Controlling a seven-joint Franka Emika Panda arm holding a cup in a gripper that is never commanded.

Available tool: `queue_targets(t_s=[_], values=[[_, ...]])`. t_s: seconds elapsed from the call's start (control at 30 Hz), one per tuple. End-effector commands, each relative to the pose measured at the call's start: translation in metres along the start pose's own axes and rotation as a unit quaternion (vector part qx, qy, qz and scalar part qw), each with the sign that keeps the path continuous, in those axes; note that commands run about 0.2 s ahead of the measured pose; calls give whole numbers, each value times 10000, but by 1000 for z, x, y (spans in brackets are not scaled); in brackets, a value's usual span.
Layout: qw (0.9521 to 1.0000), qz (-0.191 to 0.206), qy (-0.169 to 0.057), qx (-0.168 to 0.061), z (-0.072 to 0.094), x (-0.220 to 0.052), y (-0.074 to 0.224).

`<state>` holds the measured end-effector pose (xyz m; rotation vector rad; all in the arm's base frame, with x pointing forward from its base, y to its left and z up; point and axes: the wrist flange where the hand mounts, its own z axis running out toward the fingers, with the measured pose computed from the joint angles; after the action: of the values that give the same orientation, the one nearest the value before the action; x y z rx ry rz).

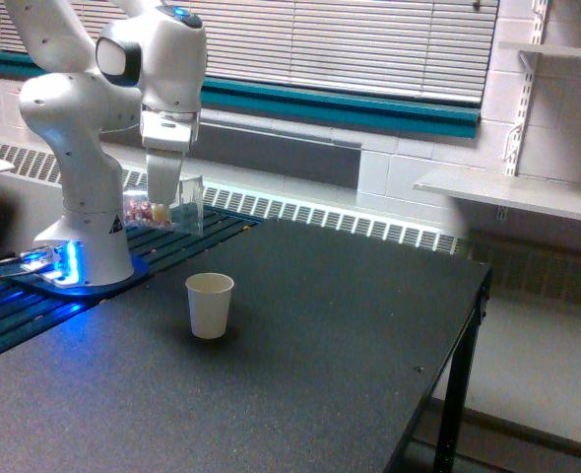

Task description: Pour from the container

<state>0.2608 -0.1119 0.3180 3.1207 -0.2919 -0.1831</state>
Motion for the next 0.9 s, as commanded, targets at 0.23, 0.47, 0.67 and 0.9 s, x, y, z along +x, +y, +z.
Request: queue_targets(t_s=[0.23, 0.47, 0.67, 0.9], values=[[9996, 24, -263, -70, 25, -5, -6], [9994, 21, -328, -120, 31, -4, -7], [9992, -4, -377, -135, 36, -3, -9], [9989, -61, -442, -131, 42, -2, -13]])
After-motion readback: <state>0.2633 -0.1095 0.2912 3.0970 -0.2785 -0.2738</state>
